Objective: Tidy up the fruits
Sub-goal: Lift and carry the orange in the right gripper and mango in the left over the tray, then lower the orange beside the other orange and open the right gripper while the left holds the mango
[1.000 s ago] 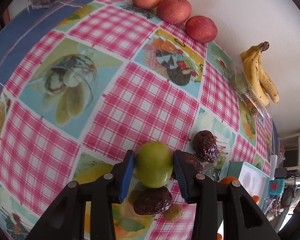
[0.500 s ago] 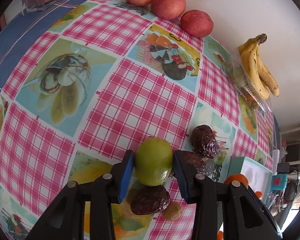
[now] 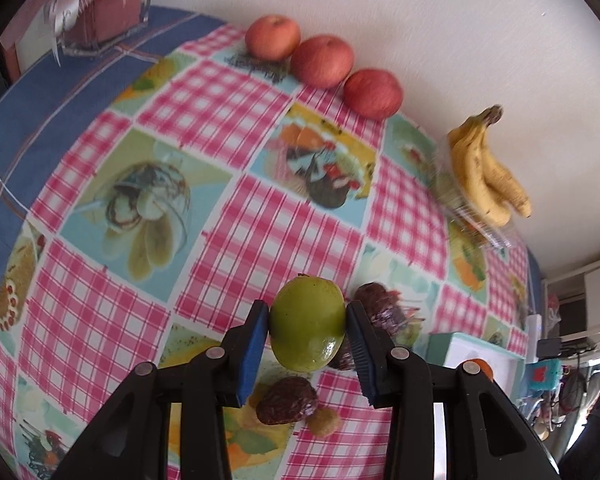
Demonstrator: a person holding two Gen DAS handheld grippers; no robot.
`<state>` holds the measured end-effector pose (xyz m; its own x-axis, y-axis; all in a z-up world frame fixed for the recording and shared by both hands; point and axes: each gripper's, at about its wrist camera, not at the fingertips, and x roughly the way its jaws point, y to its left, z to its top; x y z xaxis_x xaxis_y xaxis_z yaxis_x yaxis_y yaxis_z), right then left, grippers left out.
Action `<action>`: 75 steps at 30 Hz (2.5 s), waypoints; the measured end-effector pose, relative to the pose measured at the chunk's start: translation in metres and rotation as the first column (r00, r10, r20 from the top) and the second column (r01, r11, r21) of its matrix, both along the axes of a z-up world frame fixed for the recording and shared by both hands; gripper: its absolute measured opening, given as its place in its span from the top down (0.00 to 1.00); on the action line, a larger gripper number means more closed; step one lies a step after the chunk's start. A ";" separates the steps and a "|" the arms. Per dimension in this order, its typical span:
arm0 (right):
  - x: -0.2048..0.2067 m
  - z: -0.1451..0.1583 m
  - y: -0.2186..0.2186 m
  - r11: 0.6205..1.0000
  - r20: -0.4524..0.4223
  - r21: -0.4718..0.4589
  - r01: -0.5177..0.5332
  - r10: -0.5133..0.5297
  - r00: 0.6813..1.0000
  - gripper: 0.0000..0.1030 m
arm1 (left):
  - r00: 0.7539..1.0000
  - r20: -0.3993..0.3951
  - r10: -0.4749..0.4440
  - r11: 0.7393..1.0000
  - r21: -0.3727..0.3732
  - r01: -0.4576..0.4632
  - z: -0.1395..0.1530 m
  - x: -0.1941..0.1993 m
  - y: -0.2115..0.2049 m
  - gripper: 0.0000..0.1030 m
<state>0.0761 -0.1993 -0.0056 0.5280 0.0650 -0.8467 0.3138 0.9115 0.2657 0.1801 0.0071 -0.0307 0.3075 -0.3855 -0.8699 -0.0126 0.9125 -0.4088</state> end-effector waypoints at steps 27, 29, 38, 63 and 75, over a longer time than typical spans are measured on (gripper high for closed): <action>-0.077 0.039 -0.143 0.940 0.034 -0.041 0.338 -0.337 0.941 0.68 | 0.978 0.122 -0.170 0.983 -0.050 0.177 0.058 -0.033 -0.082 0.59; -0.082 0.041 -0.150 0.935 0.039 -0.047 0.351 -0.350 0.936 0.68 | 0.973 0.125 -0.193 0.979 -0.045 0.199 0.059 -0.037 -0.094 0.59; -0.095 0.054 -0.166 0.921 0.060 -0.074 0.383 -0.379 0.924 0.68 | 0.951 0.122 -0.285 0.957 -0.021 0.290 0.058 -0.053 -0.138 0.59; -0.070 -0.030 -0.161 0.951 -0.157 -0.043 0.307 -0.310 0.938 0.68 | 0.890 -0.117 -0.441 0.891 0.064 0.449 -0.028 -0.084 -0.202 0.59; -0.067 -0.055 -0.157 0.951 -0.213 -0.060 0.302 -0.308 0.927 0.68 | 0.887 -0.128 -0.444 0.889 0.063 0.454 -0.035 -0.086 -0.204 0.59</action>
<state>0.0088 -0.3564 -0.0605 0.3225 -0.0932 -0.9420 0.6249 0.7684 0.1379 0.0940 -0.1968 -0.0652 0.0235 -0.3800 -0.9247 0.3679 0.8633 -0.3454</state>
